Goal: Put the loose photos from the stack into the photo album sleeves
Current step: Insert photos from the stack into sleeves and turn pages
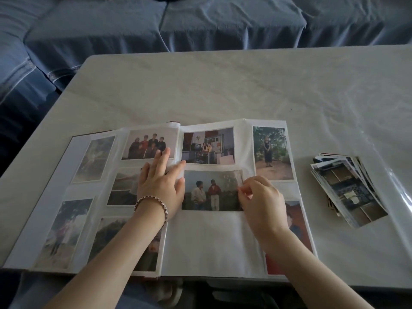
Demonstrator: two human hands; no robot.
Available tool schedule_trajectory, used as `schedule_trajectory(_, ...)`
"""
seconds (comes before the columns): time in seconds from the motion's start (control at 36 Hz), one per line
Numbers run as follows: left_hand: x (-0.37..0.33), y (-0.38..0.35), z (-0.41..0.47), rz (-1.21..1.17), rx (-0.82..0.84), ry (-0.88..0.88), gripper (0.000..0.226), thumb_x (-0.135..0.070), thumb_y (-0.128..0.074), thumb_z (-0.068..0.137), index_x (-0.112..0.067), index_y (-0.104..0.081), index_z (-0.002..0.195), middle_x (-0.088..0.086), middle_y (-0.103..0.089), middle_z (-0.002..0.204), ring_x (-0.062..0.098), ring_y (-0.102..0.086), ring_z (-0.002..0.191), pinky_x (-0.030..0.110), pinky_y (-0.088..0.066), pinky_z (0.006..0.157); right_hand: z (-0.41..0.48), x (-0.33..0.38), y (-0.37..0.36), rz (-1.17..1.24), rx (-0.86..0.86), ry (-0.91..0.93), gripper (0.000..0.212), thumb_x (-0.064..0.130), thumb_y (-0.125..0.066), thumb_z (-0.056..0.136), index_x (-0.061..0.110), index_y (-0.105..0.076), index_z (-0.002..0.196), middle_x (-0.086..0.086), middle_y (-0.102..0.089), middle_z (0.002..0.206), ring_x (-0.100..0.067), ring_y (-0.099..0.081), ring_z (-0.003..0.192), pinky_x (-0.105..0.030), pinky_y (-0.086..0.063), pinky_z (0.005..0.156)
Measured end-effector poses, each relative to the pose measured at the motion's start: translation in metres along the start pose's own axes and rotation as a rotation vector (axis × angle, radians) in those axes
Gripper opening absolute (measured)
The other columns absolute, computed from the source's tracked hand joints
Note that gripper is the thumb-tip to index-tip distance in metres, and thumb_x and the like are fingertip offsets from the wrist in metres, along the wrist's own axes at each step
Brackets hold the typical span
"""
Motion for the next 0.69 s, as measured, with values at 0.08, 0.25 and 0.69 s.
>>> schedule_trajectory(0.08,0.000,0.000,0.000,-0.003,-0.007,0.000,0.044,-0.030,-0.038,0.098,-0.035,-0.035,0.142,-0.005,0.004,0.158,0.015,0.005,0.145,0.032,0.005,0.115,0.000,-0.001,0.001,-0.002,-0.001,-0.009,0.013,0.011,-0.060,0.088,0.004,-0.069,0.084,-0.005,-0.067,0.092,-0.018,-0.056,0.071,-0.019,-0.040,0.058)
schedule_trajectory(0.25,-0.001,0.002,-0.001,-0.018,-0.025,-0.008,0.043,-0.029,-0.039,0.098,-0.033,-0.038,0.141,-0.004,0.002,0.158,0.016,0.004,0.145,0.031,0.005,0.115,0.003,-0.005,-0.002,0.041,0.040,-0.041,0.011,0.012,-0.061,0.086,0.005,-0.069,0.082,-0.005,-0.068,0.083,-0.021,-0.059,0.073,-0.034,-0.052,0.066)
schedule_trajectory(0.69,0.002,-0.004,0.000,0.034,0.045,0.012,0.046,-0.037,-0.028,0.099,-0.040,-0.023,0.145,-0.007,0.015,0.156,0.014,0.013,0.144,0.032,0.010,0.114,0.021,-0.032,0.006,0.177,0.060,-0.250,0.005,0.012,-0.067,0.083,0.014,-0.064,0.087,0.003,-0.070,0.085,-0.011,-0.062,0.071,-0.018,-0.045,0.055)
Point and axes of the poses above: each hand's wrist, its own z-axis towards the middle knuckle, its own y-axis out of the back of the hand, x = y × z, the point moved 10 cm from there along z, towards the middle knuckle
